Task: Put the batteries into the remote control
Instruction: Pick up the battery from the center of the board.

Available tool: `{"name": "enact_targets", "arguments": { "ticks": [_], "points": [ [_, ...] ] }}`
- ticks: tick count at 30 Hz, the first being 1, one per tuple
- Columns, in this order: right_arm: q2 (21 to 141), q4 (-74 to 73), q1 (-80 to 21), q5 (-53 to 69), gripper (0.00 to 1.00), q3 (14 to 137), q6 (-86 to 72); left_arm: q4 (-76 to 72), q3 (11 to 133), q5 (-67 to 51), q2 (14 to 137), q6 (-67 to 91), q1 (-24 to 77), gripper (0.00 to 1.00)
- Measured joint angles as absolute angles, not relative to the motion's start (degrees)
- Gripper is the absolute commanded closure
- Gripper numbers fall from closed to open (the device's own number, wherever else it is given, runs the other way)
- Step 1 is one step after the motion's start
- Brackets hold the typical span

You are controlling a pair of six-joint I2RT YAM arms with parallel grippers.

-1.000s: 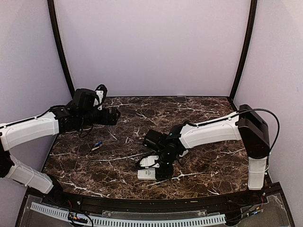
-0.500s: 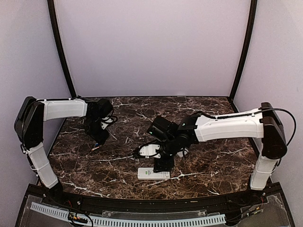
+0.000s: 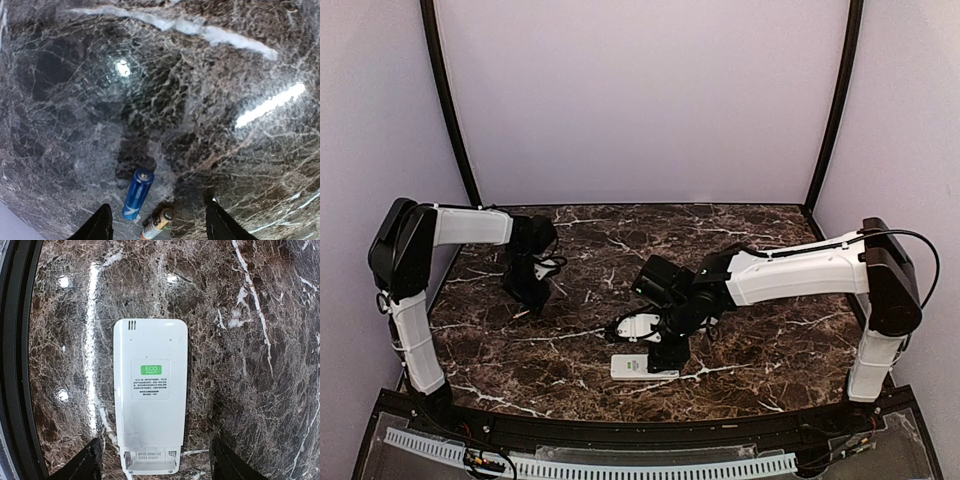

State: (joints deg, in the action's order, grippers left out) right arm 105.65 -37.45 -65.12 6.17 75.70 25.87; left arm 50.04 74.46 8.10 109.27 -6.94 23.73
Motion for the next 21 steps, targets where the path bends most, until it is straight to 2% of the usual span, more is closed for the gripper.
{"name": "enact_targets", "arguments": {
  "ticks": [5, 13, 21],
  "points": [
    [105.6, -37.3, -65.1, 6.5, 0.3, 75.7, 25.8, 50.2, 76.0, 7.5, 111.1, -7.2, 23.3, 0.41],
    [105.7, -37.3, -65.1, 6.7, 0.31, 75.7, 25.8, 50.1, 77.1, 6.1, 112.1, -7.5, 22.4, 0.55],
    [106.0, -37.3, -65.1, 6.7, 0.31, 75.7, 25.8, 50.5, 78.4, 5.1, 113.1, -7.6, 21.6, 0.62]
  ]
}}
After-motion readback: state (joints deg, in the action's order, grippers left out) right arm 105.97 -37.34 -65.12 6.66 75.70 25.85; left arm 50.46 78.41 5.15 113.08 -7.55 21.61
